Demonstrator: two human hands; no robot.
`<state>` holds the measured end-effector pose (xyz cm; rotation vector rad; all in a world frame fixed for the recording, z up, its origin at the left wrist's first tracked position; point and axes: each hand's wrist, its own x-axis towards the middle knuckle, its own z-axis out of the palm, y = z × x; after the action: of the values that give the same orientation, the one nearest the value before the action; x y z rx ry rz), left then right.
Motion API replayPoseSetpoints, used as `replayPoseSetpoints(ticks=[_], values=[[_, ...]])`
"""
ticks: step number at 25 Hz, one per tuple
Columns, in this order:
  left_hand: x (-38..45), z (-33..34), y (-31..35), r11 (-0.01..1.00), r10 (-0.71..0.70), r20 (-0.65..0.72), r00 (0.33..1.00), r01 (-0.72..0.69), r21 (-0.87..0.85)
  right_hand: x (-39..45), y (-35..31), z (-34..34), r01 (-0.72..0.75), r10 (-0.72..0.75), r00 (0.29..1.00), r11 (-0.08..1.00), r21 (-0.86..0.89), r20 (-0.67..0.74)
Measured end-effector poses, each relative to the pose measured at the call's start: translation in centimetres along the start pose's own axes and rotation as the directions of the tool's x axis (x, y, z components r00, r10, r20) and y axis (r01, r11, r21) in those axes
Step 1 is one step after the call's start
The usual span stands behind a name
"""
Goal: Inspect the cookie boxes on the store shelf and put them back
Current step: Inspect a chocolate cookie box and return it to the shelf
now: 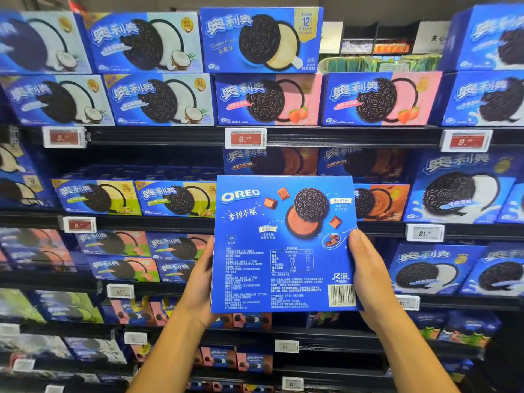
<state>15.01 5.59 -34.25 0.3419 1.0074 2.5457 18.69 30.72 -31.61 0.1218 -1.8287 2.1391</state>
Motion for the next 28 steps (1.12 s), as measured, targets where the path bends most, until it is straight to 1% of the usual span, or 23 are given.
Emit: replayPoseSetpoints(ticks=[3,8,11,12,14,16,18,19,20,22,25,27,28], values=[[-0.1,0.6,0.3,1.0,0.009,0.042,0.999,-0.01,0.018,0.5,0.4,-0.4,0.0,-0.001,1.0,0.999,-0.037,-0.01],[-0.4,1.6,0.4,0.991,0.065,-0.011,0.998,-0.063,0.117,1.1,-0.1,-0.3,-0.021,0.022,1.0,0.976,-0.218,0.002],[-0.7,2.6,-0.4,0.973,0.108,-0.05,0.993,-0.095,0.208,0.3,-0.5,0.3,0.009,-0.039,0.995,0.948,-0.317,-0.088],[-0.7,2.9,-0.8,0.96,0.136,-0.069,0.988,-0.114,0.258,-0.5,-0.7,0.8,0.037,-0.073,0.992,0.946,-0.321,-0.101],[-0.7,3.8,-1.6,0.921,0.184,-0.076,0.98,-0.145,0.362,-2.6,-1.2,2.3,0.079,-0.093,0.995,0.961,-0.266,-0.042],[-0.6,4.6,-2.5,0.891,0.2,-0.051,0.978,-0.16,0.426,-4.1,-1.5,3.7,0.056,-0.046,0.998,0.968,-0.246,0.046],[-0.5,5.4,-3.3,0.888,0.191,-0.052,0.98,-0.15,0.434,-4.5,-0.8,4.5,0.052,-0.017,0.994,0.949,-0.31,0.112],[-0.3,5.7,-3.7,0.892,0.186,-0.054,0.981,-0.146,0.428,-4.4,-0.5,4.8,0.037,0.004,0.994,0.929,-0.369,0.11],[-0.2,6.1,-4.1,0.894,0.19,-0.057,0.98,-0.149,0.423,-4.3,-0.4,5.1,0.012,0.025,0.996,0.909,-0.417,0.085],[0.0,6.5,-4.6,0.888,0.208,-0.061,0.976,-0.162,0.43,-4.1,0.1,5.4,-0.019,0.031,0.999,0.894,-0.448,0.021],[0.3,7.1,-4.8,0.884,0.205,-0.064,0.977,-0.157,0.44,-4.0,0.7,5.2,-0.047,0.029,0.998,0.922,-0.383,-0.053],[0.2,7.6,-4.8,0.887,0.163,-0.07,0.984,-0.115,0.447,-3.8,0.8,4.9,-0.068,0.048,0.997,0.924,-0.376,-0.063],[0.1,7.8,-4.9,0.876,0.14,-0.048,0.989,-0.102,0.471,-3.7,0.8,4.6,-0.064,0.045,0.997,0.918,-0.391,-0.057]])
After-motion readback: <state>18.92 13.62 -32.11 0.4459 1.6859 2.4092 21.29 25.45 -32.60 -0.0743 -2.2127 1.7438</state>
